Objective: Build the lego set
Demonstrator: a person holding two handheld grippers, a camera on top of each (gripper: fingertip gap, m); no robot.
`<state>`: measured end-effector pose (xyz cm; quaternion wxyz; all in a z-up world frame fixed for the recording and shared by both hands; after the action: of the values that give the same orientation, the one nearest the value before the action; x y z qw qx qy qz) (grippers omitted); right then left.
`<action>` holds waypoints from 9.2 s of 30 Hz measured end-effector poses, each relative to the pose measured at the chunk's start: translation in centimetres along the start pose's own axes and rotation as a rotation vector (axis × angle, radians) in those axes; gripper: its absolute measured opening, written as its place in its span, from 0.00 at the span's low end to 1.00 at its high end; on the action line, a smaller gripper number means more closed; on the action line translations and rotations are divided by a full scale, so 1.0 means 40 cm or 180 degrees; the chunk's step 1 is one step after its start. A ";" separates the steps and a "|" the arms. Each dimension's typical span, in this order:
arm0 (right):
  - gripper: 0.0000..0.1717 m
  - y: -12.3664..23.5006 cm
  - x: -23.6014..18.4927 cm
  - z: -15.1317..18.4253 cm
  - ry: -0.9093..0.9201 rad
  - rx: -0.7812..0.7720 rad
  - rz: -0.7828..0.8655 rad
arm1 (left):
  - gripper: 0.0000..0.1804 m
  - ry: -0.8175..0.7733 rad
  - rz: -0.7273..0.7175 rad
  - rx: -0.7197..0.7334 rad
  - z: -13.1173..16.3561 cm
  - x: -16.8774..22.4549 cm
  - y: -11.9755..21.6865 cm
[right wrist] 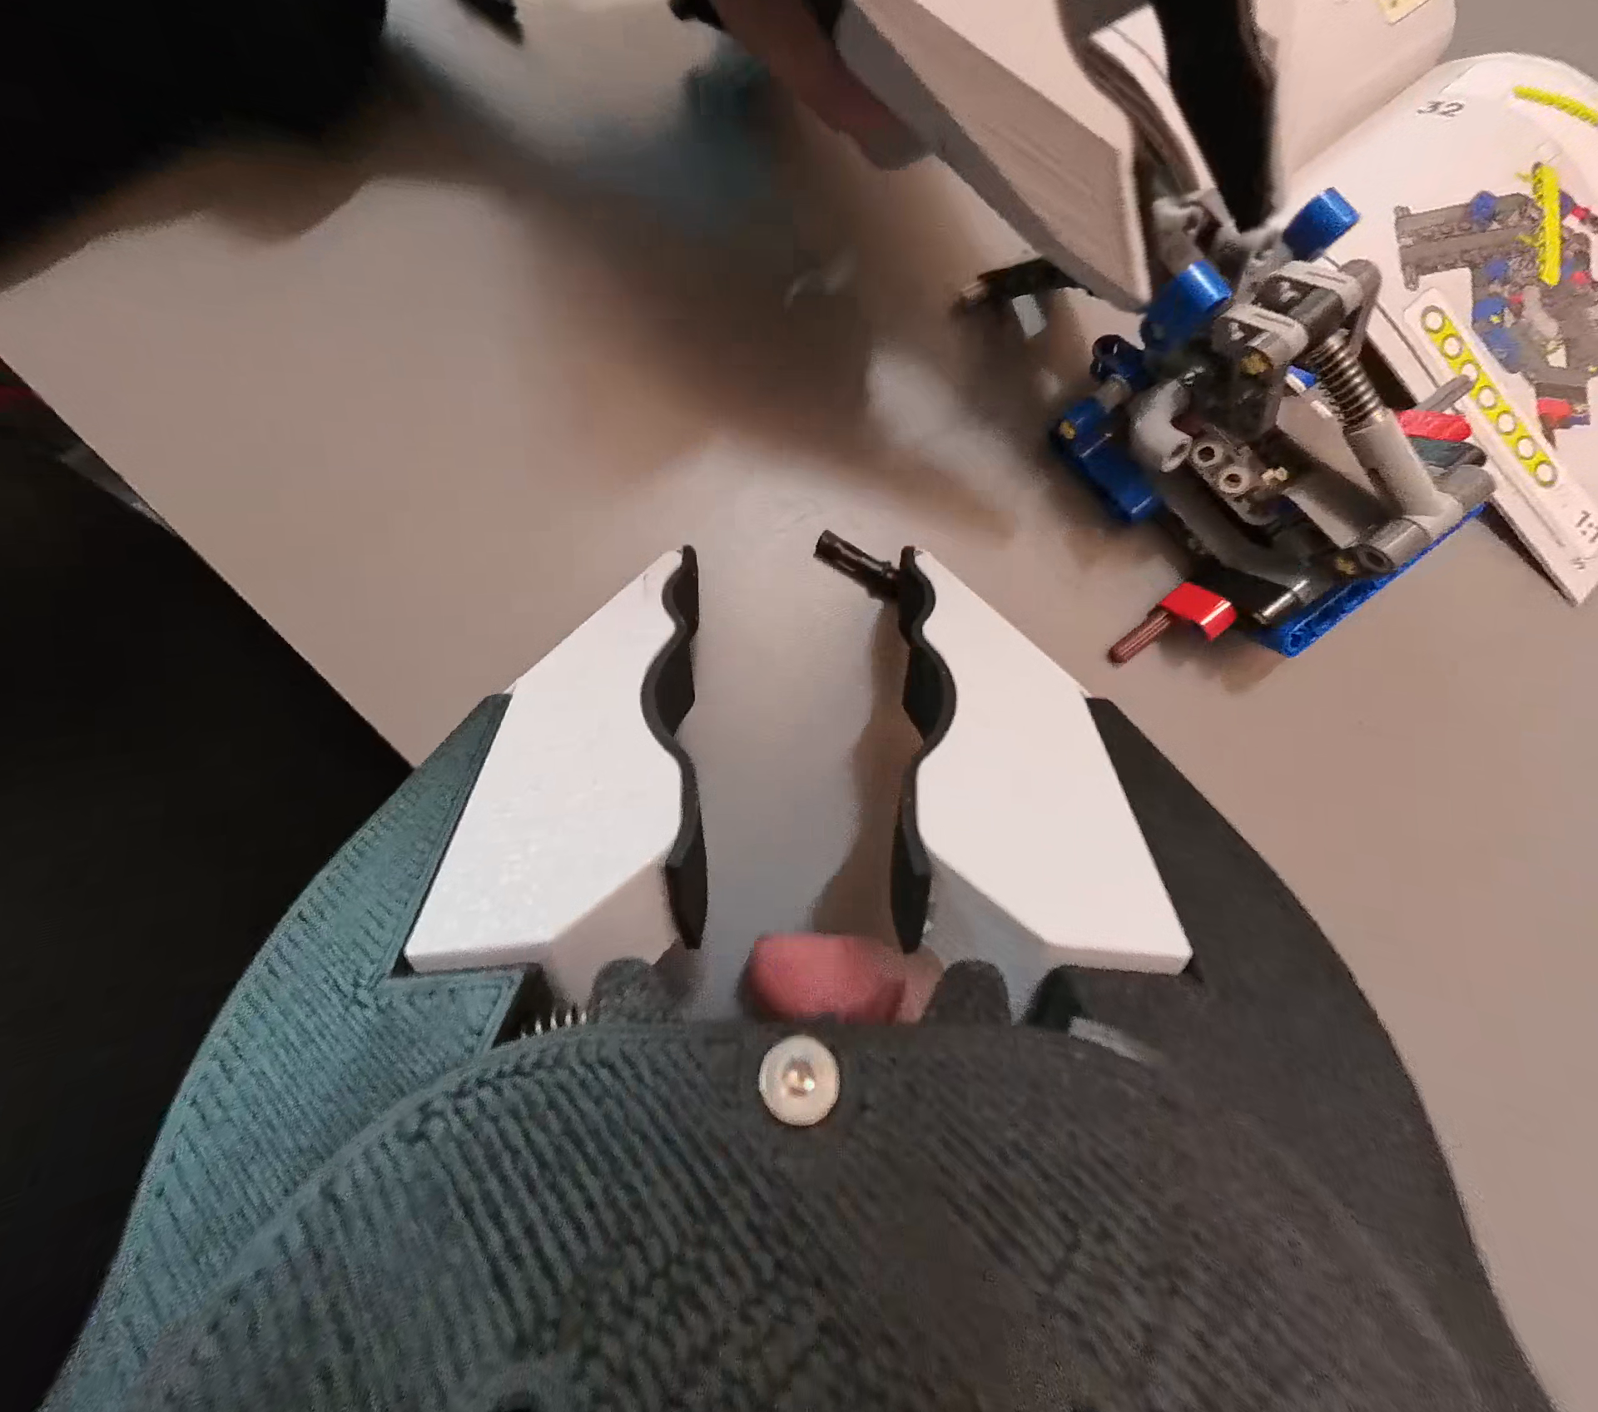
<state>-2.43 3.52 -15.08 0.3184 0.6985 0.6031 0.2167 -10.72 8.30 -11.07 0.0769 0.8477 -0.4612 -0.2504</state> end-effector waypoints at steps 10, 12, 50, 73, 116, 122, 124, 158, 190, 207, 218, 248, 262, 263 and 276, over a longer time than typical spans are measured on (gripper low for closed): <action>0.10 0.055 0.080 0.046 -0.0284 -0.0216 0.0126 | 0.01 0.0169 0.0138 -0.1209 0.041 0.156 0.001; 0.05 0.050 0.074 0.046 -0.0244 -0.0221 0.0029 | 0.00 0.0168 0.0067 -0.1332 0.057 0.163 -0.023; 0.08 0.006 0.088 0.003 0.0818 0.0056 -0.0398 | 0.06 0.0068 -0.0449 -0.0629 -0.013 0.047 0.015; 0.06 0.002 0.113 0.002 0.0826 0.0169 -0.0550 | 0.07 0.0148 -0.0350 -0.0458 0.017 0.023 0.040; 0.02 0.026 0.162 -0.105 0.2408 0.0538 0.0493 | 0.02 -0.0281 -0.0434 -0.0451 0.014 0.016 -0.025; 0.02 0.024 0.157 -0.110 0.2847 0.0612 0.0467 | 0.03 -0.0173 -0.0368 -0.0340 0.010 0.007 -0.020; 0.02 0.025 0.162 -0.113 0.2866 0.0667 0.0449 | 0.03 -0.0165 -0.0345 -0.0326 0.011 0.005 -0.019; 0.02 -0.007 0.200 -0.150 0.2458 0.0940 -0.0358 | 0.02 0.0599 0.0538 -0.0039 0.049 -0.056 -0.012; 0.06 0.029 0.205 -0.144 0.2277 0.0657 -0.0042 | 0.02 0.0462 0.0650 0.0022 0.043 -0.049 -0.016; 0.00 0.023 0.181 -0.152 0.2415 0.0632 0.0091 | 0.02 0.0464 0.0681 0.0068 0.039 -0.048 -0.013; 0.00 0.014 0.171 -0.157 0.2462 0.0585 0.0221 | 0.02 0.0483 0.0680 0.0052 0.041 -0.049 -0.012; 0.00 0.069 0.186 -0.112 0.1713 0.0994 0.0408 | 0.06 0.0306 0.0401 0.0246 0.024 -0.051 0.003; 0.03 0.088 0.372 -0.046 0.0786 0.0913 0.1013 | 0.08 0.0276 -0.0301 0.0201 0.015 -0.055 0.075; 0.04 0.085 0.389 -0.046 0.0709 0.0917 0.1060 | 0.09 0.0282 -0.0390 0.0157 0.022 -0.059 0.076; 0.23 0.066 0.603 -0.229 0.0099 0.2100 0.0899 | 0.23 0.0411 -0.3415 -0.1100 0.178 -0.314 0.341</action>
<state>-2.56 28.67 -8.74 0.0335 0.8368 0.5429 0.0627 -30.02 11.66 -7.82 0.1047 0.9521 0.0874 -0.2738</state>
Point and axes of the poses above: each gripper's, where its closed fingertips meet, y back along the fingers, z out of its underside, x = y × z across the jaws, the point moved 4 cm from there along y, back along the fingers, and after that the axes turned 11 degrees about -y, right-handed, at the moved point
